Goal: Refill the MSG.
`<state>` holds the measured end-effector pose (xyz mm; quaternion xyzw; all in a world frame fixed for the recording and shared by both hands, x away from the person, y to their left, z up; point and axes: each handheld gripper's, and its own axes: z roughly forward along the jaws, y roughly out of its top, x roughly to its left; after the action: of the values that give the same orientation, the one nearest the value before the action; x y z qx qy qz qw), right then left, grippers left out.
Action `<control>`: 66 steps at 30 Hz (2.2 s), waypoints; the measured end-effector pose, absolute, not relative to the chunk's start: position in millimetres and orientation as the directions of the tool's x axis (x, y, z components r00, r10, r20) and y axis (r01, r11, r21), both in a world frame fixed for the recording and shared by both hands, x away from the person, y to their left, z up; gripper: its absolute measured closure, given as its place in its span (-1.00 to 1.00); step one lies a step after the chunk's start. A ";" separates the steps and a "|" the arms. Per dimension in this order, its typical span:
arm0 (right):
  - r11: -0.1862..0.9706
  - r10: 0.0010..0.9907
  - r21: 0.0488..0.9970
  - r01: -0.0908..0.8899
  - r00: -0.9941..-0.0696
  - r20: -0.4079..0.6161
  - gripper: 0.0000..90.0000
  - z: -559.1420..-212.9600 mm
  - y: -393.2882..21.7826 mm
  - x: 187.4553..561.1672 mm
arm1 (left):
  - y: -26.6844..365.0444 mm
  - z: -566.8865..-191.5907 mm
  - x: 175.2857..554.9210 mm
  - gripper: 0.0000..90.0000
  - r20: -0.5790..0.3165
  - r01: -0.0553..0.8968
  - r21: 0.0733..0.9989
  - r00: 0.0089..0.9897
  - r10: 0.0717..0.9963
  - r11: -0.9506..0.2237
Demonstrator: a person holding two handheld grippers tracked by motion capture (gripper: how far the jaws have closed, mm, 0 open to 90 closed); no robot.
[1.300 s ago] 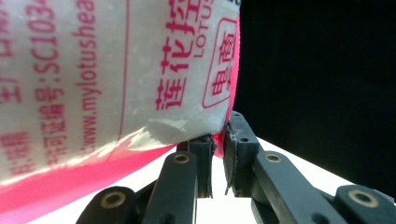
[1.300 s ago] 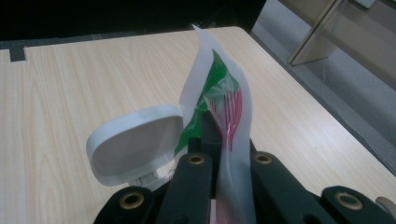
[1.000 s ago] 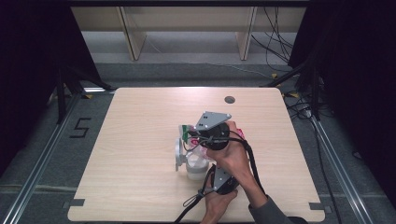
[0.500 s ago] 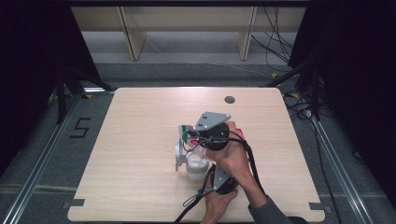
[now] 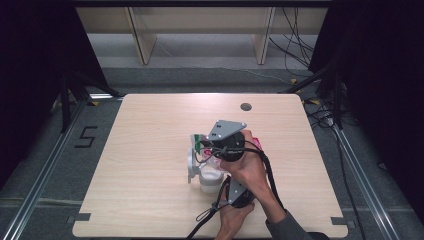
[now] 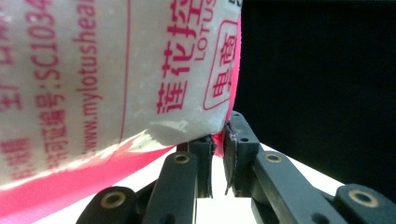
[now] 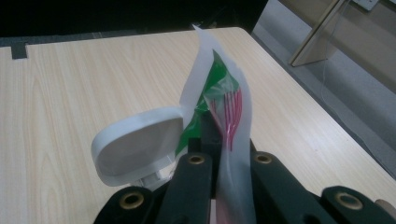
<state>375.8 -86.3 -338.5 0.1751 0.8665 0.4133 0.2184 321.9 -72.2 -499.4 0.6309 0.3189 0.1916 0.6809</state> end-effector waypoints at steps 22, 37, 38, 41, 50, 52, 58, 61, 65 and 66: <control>0.597 0.481 0.793 0.123 -0.846 -0.231 1.00 -336.8 -85.4 373.6 | -71.8 -497.6 323.4 0.82 -0.192 0.141 0.981 0.725 0.661 0.130; 0.597 0.478 0.793 0.122 -0.848 -0.229 1.00 -336.2 -85.4 373.1 | -72.8 -496.6 325.7 0.82 -0.169 0.131 0.985 0.719 0.675 0.108; 0.598 0.479 0.792 0.119 -0.846 -0.235 1.00 -335.9 -85.4 372.8 | -72.9 -496.4 325.5 0.82 -0.169 0.131 0.986 0.720 0.674 0.107; 0.596 0.485 0.793 0.129 -0.844 -0.227 1.00 -335.8 -85.0 371.9 | -73.4 -496.4 325.4 0.82 -0.170 0.127 0.985 0.717 0.676 0.113; 0.598 0.488 0.789 0.137 -0.844 -0.223 1.00 -335.1 -84.6 370.8 | -73.5 -494.7 325.9 0.82 -0.163 0.127 0.986 0.716 0.679 0.104; 0.600 0.490 0.788 0.139 -0.843 -0.224 1.00 -334.9 -84.8 370.8 | -78.2 -494.1 327.7 0.82 -0.183 0.117 0.983 0.703 0.687 0.143; 0.598 0.487 0.791 0.131 -0.843 -0.228 1.00 -334.2 -86.5 371.8 | -77.9 -494.5 327.1 0.82 -0.180 0.118 0.984 0.700 0.691 0.136; 0.600 0.485 0.790 0.123 -0.842 -0.237 1.00 -333.3 -87.3 372.1 | -78.2 -494.4 327.5 0.82 -0.182 0.118 0.983 0.701 0.690 0.140; 0.600 0.479 0.793 0.107 -0.842 -0.249 1.00 -333.0 -87.4 373.1 | -78.3 -494.3 327.6 0.82 -0.183 0.117 0.983 0.700 0.690 0.142; 0.600 0.479 0.793 0.107 -0.842 -0.249 1.00 -333.0 -87.4 373.1 | -78.3 -494.3 327.6 0.82 -0.183 0.117 0.983 0.700 0.690 0.142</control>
<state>373.1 -87.4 -333.0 0.1693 0.8659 0.4137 0.2244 327.6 -78.3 -494.3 0.6204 0.3254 0.2098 0.6821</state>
